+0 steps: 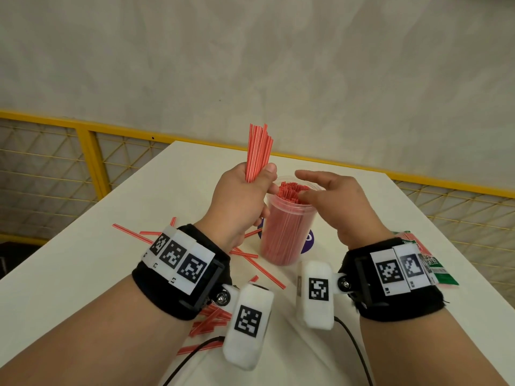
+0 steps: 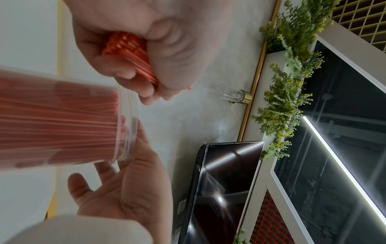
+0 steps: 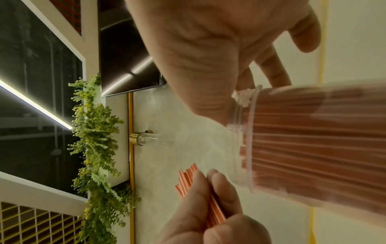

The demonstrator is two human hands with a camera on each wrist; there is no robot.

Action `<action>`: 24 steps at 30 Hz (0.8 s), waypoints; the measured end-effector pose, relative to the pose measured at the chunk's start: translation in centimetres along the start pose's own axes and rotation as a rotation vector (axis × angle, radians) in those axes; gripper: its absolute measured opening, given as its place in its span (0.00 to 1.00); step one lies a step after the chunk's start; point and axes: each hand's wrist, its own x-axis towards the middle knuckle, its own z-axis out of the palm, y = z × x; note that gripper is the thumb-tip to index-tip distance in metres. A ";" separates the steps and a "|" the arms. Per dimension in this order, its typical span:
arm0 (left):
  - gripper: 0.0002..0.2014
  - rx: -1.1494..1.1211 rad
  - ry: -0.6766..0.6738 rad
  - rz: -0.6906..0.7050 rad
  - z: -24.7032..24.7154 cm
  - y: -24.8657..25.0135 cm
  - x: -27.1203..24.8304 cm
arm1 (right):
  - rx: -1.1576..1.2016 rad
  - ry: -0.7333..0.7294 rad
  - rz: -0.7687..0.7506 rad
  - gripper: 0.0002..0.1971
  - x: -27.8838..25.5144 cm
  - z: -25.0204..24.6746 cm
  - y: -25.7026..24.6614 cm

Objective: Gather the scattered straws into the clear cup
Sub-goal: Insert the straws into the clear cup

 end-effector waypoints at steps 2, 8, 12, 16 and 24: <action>0.11 0.003 -0.003 -0.004 0.1 0.0 0.0 | 0.097 0.025 0.036 0.16 0.1 0.1 0.0; 0.12 -0.049 -0.017 -0.029 0.0 0.0 0.0 | 0.109 -0.009 0.134 0.24 0.6 -0.1 0.1; 0.12 -0.065 -0.037 -0.036 0.2 0.0 -0.1 | 0.127 0.023 0.123 0.24 0.6 0.3 0.2; 0.13 -0.115 -0.074 -0.067 0.3 0.2 -0.2 | 0.065 -0.018 0.102 0.23 0.3 0.8 0.2; 0.12 -0.125 -0.217 -0.072 0.3 0.5 -0.6 | 0.091 0.213 -0.195 0.14 -0.8 0.0 -2.5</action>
